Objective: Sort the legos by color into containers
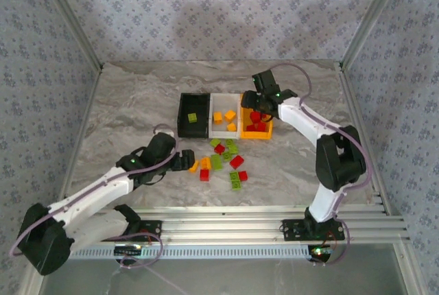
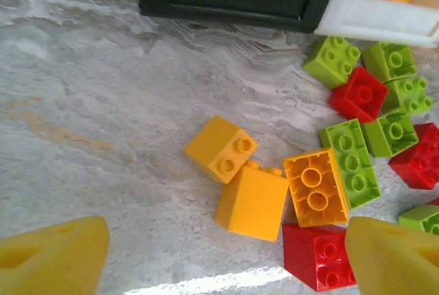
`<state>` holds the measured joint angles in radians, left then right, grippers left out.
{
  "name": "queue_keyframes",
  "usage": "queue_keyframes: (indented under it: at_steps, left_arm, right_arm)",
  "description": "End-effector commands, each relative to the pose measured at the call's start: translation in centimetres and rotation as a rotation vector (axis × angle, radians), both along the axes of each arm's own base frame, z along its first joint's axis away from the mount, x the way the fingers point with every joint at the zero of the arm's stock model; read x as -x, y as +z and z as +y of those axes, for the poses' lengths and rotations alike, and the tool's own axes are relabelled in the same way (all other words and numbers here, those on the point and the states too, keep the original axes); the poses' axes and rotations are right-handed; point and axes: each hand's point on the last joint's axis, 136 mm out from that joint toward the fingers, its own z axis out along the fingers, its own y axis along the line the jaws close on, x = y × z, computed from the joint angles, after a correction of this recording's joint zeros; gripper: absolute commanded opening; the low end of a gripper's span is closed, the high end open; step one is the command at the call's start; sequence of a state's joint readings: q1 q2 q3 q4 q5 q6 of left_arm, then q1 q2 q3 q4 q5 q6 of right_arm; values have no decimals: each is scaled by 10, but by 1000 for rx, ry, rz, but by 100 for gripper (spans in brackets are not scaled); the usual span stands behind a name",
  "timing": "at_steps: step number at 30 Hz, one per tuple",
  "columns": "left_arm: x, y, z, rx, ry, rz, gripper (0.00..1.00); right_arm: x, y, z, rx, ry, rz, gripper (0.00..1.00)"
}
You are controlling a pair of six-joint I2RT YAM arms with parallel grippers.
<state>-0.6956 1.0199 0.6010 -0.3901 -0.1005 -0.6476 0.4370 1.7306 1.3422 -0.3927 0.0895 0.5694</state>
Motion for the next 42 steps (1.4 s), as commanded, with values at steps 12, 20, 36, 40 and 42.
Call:
queue_keyframes:
  at_steps: [12,20,36,40,42]
  left_arm:
    - [-3,-54,-26,-61,-111,126,69]
    - [-8,-75,-36,-96,-138,150,58]
    - [13,-10,-24,-29,-122,78,33]
    - [1,30,-35,22,-132,8,33]
    - [-15,44,-53,48,-150,-17,33]
  right_arm:
    - [52,14,-11,-54,6,-46,66]
    - [63,17,-19,-59,-12,-64,66]
    - [82,10,-30,-100,-41,-67,66]
    - [93,-1,-32,-115,-41,-53,66]
    - [99,-6,-32,-124,-37,-49,66]
